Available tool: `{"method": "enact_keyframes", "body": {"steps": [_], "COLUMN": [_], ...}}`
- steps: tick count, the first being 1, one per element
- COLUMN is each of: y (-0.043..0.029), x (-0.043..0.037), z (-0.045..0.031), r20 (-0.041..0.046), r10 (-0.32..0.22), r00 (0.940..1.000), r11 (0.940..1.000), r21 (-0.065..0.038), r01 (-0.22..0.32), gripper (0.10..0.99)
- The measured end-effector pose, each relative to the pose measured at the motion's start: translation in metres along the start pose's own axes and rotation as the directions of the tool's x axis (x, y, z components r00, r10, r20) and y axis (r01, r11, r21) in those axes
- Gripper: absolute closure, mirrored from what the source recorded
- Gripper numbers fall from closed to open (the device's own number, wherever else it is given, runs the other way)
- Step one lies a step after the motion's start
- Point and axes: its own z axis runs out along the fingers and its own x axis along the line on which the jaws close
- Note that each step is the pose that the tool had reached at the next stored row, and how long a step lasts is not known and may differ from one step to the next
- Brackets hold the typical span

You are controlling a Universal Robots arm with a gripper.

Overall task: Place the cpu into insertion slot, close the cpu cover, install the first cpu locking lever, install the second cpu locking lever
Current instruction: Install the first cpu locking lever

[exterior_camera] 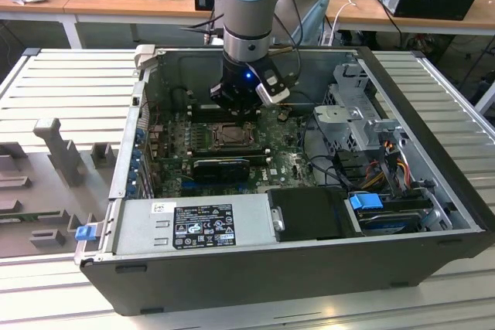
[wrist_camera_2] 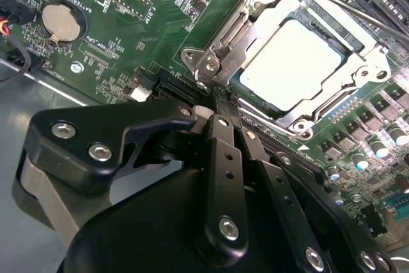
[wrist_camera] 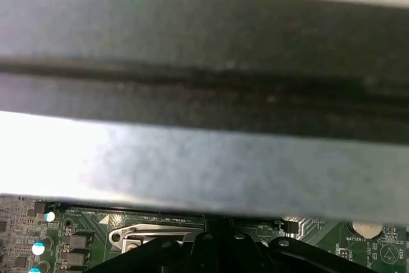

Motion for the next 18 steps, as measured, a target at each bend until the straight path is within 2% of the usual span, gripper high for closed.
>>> {"method": "enact_keyframes", "body": {"steps": [3,5,18], "y": [0.0011,0.0016,-0.0054], "x": [-0.0002,-0.0002,-0.0001], "z": [-0.0096,-0.0129,-0.0138], "r20": [-0.0001,-0.0002,-0.0003], "r10": [0.000,0.000,0.000], "r00": [1.0000,1.0000,1.0000], "r11": [1.0000,1.0000,1.0000], "r21": [0.000,0.000,0.000], "r01": [0.000,0.000,0.000], "gripper": [0.980,0.980,0.980]}}
